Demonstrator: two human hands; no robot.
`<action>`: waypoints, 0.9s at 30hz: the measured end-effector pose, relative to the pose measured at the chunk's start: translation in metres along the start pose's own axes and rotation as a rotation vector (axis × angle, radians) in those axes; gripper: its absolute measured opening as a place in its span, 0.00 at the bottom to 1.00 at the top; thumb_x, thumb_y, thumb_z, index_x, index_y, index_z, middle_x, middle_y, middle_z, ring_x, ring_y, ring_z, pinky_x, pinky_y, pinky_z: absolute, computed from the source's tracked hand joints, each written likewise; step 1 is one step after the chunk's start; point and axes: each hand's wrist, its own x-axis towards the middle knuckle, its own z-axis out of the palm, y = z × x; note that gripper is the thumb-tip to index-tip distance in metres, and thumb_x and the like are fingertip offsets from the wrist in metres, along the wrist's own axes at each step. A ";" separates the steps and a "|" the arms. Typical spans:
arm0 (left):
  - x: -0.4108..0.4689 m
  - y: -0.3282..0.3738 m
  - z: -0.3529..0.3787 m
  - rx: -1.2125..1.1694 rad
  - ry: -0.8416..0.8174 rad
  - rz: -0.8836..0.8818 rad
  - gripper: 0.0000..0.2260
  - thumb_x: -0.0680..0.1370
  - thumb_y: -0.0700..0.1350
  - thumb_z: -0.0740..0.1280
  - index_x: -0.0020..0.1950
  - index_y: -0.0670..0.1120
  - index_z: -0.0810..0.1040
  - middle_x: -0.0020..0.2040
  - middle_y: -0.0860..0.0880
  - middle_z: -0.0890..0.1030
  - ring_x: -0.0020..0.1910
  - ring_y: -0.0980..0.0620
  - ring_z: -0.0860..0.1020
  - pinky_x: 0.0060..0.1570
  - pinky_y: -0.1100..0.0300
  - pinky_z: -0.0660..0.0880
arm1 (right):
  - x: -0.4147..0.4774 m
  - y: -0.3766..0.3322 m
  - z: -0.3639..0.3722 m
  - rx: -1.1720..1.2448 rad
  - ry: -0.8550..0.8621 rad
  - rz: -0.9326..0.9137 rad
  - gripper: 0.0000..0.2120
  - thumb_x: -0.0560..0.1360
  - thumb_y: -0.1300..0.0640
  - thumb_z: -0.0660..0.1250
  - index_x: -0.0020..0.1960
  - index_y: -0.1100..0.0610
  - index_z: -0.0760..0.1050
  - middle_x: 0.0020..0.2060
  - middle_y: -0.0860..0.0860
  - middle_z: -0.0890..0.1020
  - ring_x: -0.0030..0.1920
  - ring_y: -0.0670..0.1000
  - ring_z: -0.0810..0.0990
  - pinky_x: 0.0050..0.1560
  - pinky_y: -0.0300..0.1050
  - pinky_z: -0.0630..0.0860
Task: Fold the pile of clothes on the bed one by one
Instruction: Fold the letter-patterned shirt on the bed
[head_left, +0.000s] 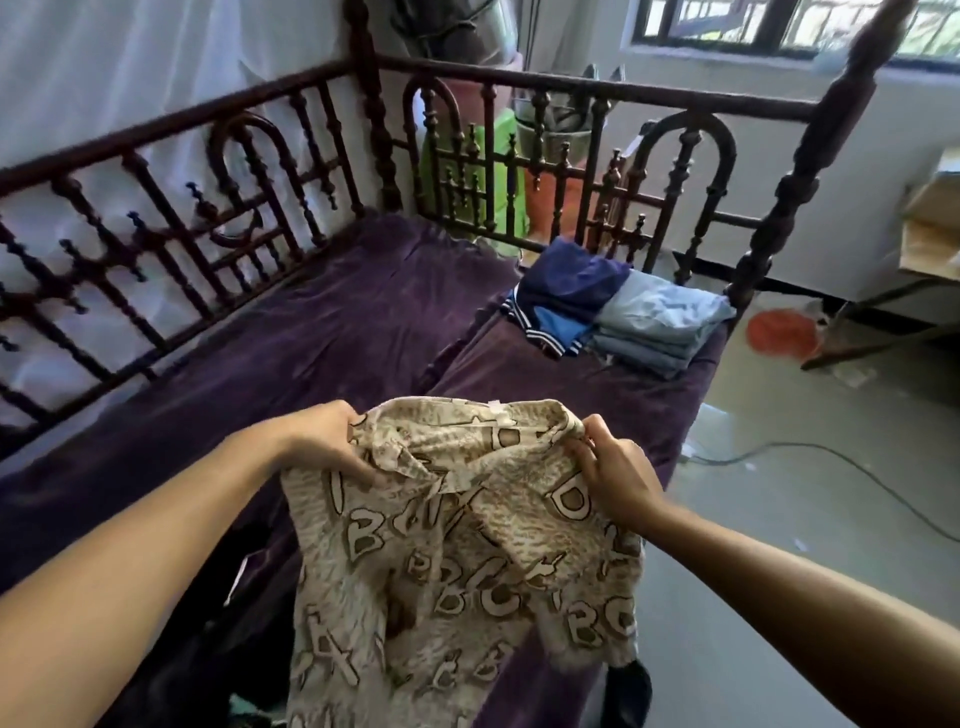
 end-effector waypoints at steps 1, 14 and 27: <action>0.018 0.003 -0.005 0.117 -0.038 -0.031 0.24 0.52 0.61 0.79 0.40 0.47 0.82 0.37 0.52 0.84 0.39 0.54 0.83 0.39 0.56 0.77 | 0.014 0.008 0.001 0.000 -0.004 0.000 0.10 0.80 0.44 0.57 0.49 0.50 0.62 0.38 0.55 0.81 0.39 0.61 0.79 0.35 0.50 0.71; 0.313 0.050 -0.027 0.345 0.503 -0.333 0.07 0.77 0.49 0.66 0.49 0.47 0.75 0.47 0.38 0.80 0.48 0.36 0.78 0.40 0.52 0.69 | 0.246 0.225 0.047 0.096 -0.121 0.292 0.12 0.80 0.45 0.56 0.45 0.52 0.58 0.35 0.57 0.80 0.36 0.62 0.76 0.37 0.55 0.72; 0.456 0.084 0.051 0.109 0.460 -0.524 0.13 0.77 0.41 0.62 0.61 0.48 0.73 0.58 0.43 0.74 0.57 0.41 0.72 0.53 0.48 0.70 | 0.363 0.371 0.072 -0.368 -0.554 0.461 0.14 0.77 0.50 0.59 0.62 0.49 0.66 0.57 0.56 0.76 0.58 0.60 0.73 0.46 0.50 0.68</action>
